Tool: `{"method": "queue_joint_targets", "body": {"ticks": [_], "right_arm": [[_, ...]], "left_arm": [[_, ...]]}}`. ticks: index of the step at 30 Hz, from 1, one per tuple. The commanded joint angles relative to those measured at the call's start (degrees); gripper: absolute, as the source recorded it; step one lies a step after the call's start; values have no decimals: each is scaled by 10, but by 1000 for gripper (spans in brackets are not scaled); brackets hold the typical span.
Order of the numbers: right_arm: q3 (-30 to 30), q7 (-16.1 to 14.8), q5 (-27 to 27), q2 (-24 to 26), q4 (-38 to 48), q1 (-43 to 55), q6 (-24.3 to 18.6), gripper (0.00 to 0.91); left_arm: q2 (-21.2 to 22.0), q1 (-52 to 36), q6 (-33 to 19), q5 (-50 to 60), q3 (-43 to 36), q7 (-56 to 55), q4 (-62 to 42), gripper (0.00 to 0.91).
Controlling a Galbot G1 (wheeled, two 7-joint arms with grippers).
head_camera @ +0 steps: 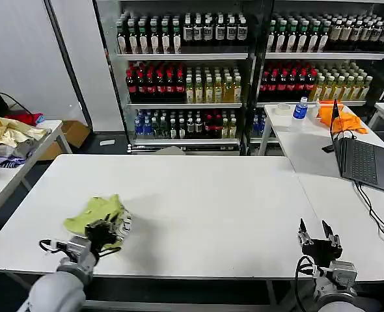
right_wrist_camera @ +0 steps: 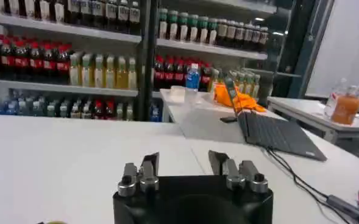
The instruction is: Fold and organize the clothes.
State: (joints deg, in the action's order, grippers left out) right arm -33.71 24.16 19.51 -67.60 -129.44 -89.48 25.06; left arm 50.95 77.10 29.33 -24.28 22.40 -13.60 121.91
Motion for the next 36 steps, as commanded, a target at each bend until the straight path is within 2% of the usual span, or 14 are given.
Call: {"method": "queue_joint_targets", "body": {"ticks": [1,7,9,12,18,20,24,26,29,31,36], "right_arm": [[-1,0,0,0,6,0,0,615],[-2,0,-1,-3,10,0,0,615],[-1,0,-1,-5,10,1,0,615],[-1,0,-1,-8,12,3,0,615],[-5,-1,0,-9,15,6,0,615],[-6,-1,0,-9,16,6,0,615],[-11,-1,0,-12,15,3,0,615],[-12,-1,0,-13,16,0,-1,615],[-14,-1,-1,-16,16,-3,-1,615],[-16,-1,-1,-16,15,-6,-2,615],[-25,-2,-1,-16,17,-10,-5,615]], "left_arm": [[31,-32,38,-82,-70,-24,106,30],[4,-124,38,-340,2,-37,110,30],[-14,-136,39,-364,40,-36,74,30],[-63,-148,39,-327,96,-16,-32,30],[-149,-147,34,-80,146,70,-145,30],[-169,-141,12,41,154,82,-163,30],[-182,-118,-87,323,150,56,-182,30],[-174,-92,-105,422,143,40,-160,30],[-134,-32,-129,570,105,10,-127,30],[-103,-11,-164,709,49,-21,-148,30],[-14,-28,-207,863,-72,-69,-258,20]]}}
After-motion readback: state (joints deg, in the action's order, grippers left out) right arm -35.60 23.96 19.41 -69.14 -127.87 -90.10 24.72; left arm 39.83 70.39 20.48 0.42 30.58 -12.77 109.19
